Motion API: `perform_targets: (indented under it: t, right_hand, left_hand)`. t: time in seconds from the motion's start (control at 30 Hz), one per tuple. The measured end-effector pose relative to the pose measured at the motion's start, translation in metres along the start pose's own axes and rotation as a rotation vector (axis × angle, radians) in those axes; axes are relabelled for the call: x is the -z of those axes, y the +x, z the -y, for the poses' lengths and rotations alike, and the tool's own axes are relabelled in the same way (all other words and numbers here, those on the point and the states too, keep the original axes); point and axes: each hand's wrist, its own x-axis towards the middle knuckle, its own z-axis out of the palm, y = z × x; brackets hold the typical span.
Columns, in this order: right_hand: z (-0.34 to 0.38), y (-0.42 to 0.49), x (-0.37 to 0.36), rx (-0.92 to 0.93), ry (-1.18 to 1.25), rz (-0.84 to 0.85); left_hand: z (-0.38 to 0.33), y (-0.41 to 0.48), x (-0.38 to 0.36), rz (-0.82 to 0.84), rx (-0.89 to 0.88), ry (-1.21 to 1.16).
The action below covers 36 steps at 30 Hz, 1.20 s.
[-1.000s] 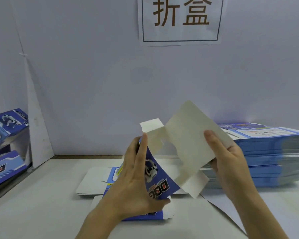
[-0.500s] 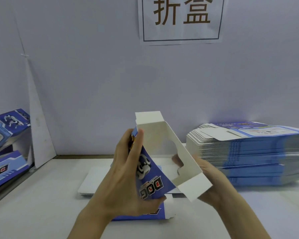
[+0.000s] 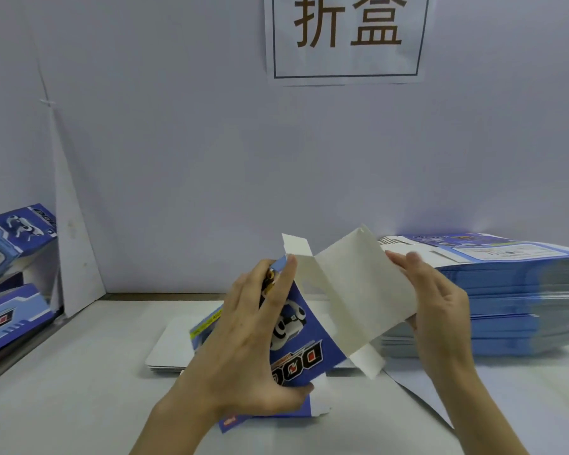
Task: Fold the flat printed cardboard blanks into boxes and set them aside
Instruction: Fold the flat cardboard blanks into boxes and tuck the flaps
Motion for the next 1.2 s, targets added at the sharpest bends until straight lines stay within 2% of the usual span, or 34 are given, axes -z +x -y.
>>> perform_targets:
  t: [0.13, 0.2, 0.27, 0.43, 0.53, 0.6, 0.67, 0.73, 0.8, 0.87, 0.93, 0.97, 1.03, 1.1, 1.13, 1.2]
  right_hand:
    - [0.003, 0.006, 0.007, -0.136, 0.086, 0.099]
    - [0.006, 0.009, 0.008, -0.281, 0.227, 0.208]
    - [0.006, 0.011, 0.009, -0.375, 0.257, 0.252]
    - [0.001, 0.008, 0.007, -0.226, 0.138, 0.159]
    - [-0.003, 0.009, 0.004, -0.259, 0.037, 0.192]
    - [-0.004, 0.007, 0.005, -0.339, -0.142, 0.393]
    - [-0.008, -0.001, 0.002, -0.434, -0.336, 0.755]
    - [-0.013, -0.013, -0.009, -0.459, -0.353, 1.035]
    - [-0.015, -0.023, -0.023, -0.394, -0.317, 1.063]
    - [-0.017, -0.03, -0.035, -0.307, -0.272, 0.926]
    - [-0.014, -0.03, -0.041, -0.341, -0.17, 0.762]
    - [-0.011, -0.029, -0.042, -0.4, -0.083, 0.72]
    - [-0.009, -0.027, -0.04, -0.482, 0.06, 0.71]
    - [-0.006, -0.028, -0.039, -0.511, 0.098, 0.746]
    - [-0.007, -0.028, -0.041, -0.525, 0.081, 0.774]
    - [-0.015, -0.026, -0.049, -0.567, 0.043, 0.786]
  left_hand:
    - [-0.006, 0.001, -0.004, 0.0, -0.033, 0.07]
    - [-0.007, 0.003, -0.004, -0.004, -0.063, 0.114]
    - [-0.003, 0.002, -0.003, -0.031, -0.085, 0.138]
    - [-0.002, 0.0, -0.007, -0.082, -0.001, 0.092]
    - [-0.001, 0.002, -0.012, -0.148, 0.209, -0.055]
    - [-0.002, 0.004, -0.013, -0.25, 0.399, -0.307]
    - [0.0, 0.007, -0.014, -0.364, 0.516, -0.541]
    - [0.0, 0.011, -0.015, -0.434, 0.634, -0.708]
    - [0.0, 0.013, -0.013, -0.46, 0.715, -0.768]
    - [0.007, 0.014, -0.003, -0.45, 0.732, -0.781]
    - [0.025, 0.011, 0.014, -0.38, 0.763, -0.81]
    - [0.036, 0.007, 0.024, -0.287, 0.814, -0.819]
    - [0.051, -0.005, 0.042, 0.054, 0.918, -0.853]
    - [0.057, -0.017, 0.052, 0.384, 0.911, -0.91]
    - [0.057, -0.02, 0.055, 0.44, 0.885, -0.939]
    - [0.056, -0.023, 0.063, 0.392, 0.897, -0.938]
